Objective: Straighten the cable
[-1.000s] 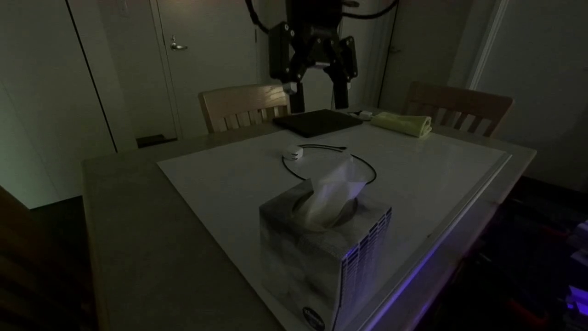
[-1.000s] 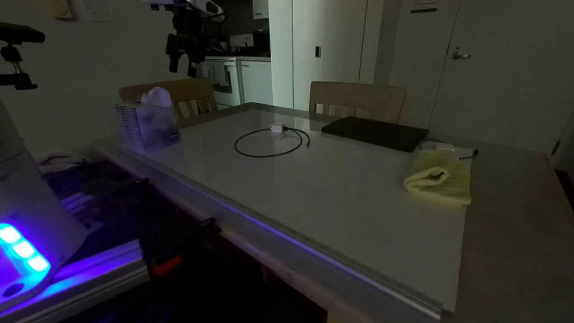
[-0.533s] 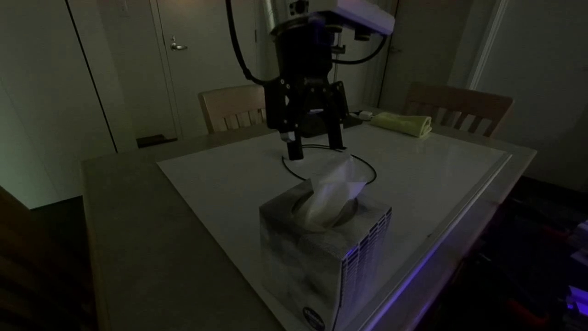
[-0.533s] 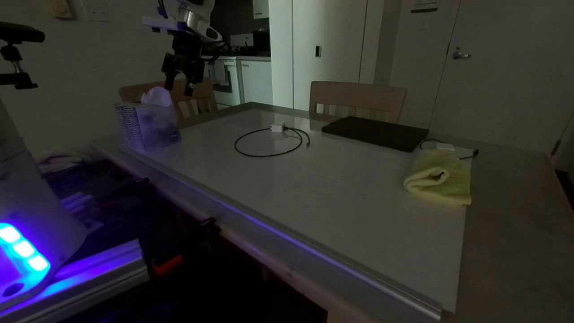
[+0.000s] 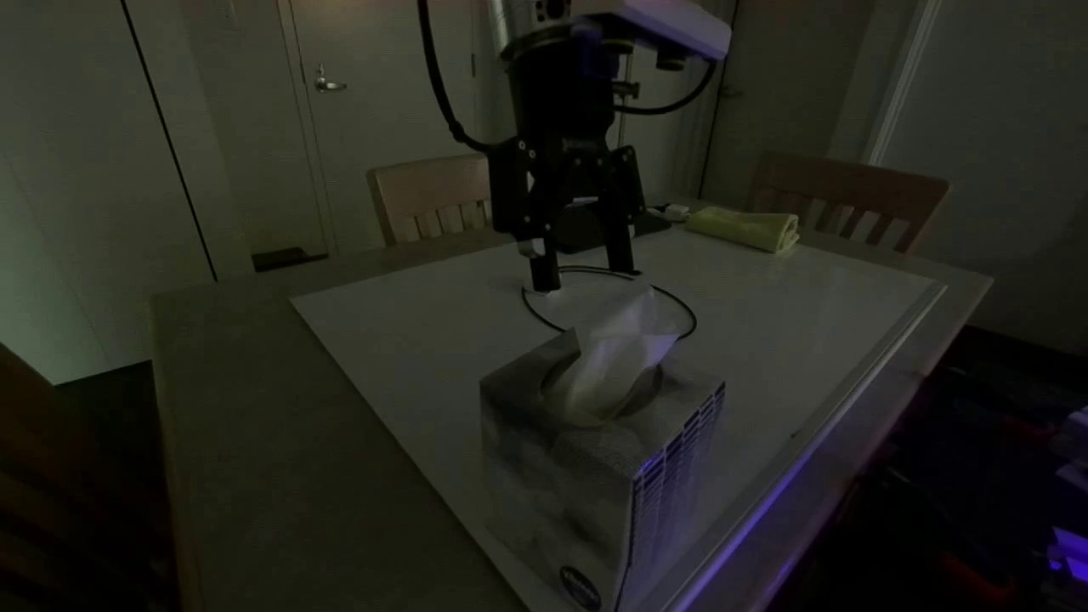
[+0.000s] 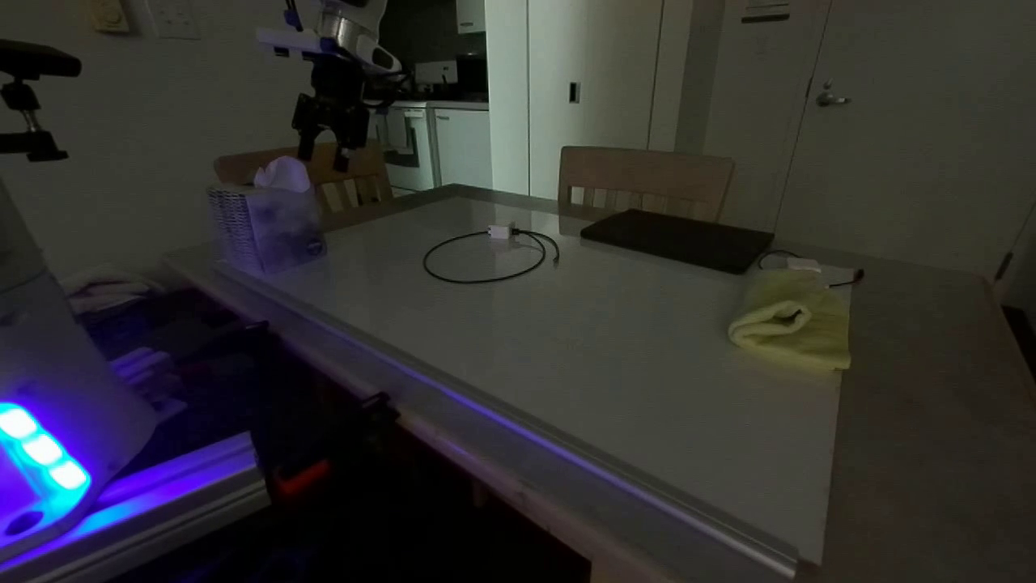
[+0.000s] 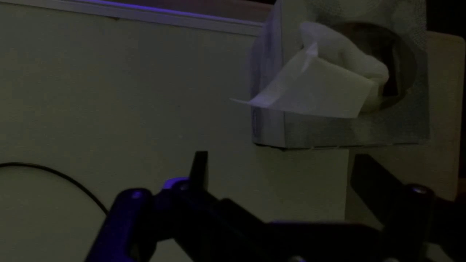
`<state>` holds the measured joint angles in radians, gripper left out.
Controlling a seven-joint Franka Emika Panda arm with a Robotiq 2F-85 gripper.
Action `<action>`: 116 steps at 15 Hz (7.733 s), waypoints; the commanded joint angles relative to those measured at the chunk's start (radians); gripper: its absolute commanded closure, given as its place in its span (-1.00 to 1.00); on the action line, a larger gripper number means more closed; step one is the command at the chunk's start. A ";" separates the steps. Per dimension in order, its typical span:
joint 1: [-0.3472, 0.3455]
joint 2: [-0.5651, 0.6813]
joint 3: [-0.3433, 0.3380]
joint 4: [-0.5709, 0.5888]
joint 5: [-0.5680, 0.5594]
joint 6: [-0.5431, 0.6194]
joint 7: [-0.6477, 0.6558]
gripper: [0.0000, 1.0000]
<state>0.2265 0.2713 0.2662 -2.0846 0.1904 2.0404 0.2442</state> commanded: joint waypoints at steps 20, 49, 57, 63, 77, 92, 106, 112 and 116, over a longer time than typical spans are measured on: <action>0.024 0.091 -0.192 -0.012 -0.170 0.324 0.397 -1.00; 0.085 0.323 -0.338 0.177 -0.312 0.435 1.028 -1.00; 0.071 0.394 -0.348 0.253 -0.298 0.452 1.178 -1.00; 0.062 0.441 -0.364 0.307 -0.297 0.448 1.221 -1.00; 0.040 0.458 -0.354 0.364 -0.242 0.482 1.271 -1.00; 0.061 0.476 -0.414 0.349 -0.253 0.482 1.427 -0.20; 0.111 0.466 -0.477 0.368 -0.384 0.388 1.579 -0.01; 0.145 0.455 -0.534 0.361 -0.420 0.372 1.700 0.49; 0.138 0.421 -0.592 0.322 -0.458 0.365 1.921 0.49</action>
<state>0.3667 0.7370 -0.2897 -1.7194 -0.2355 2.4235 2.0398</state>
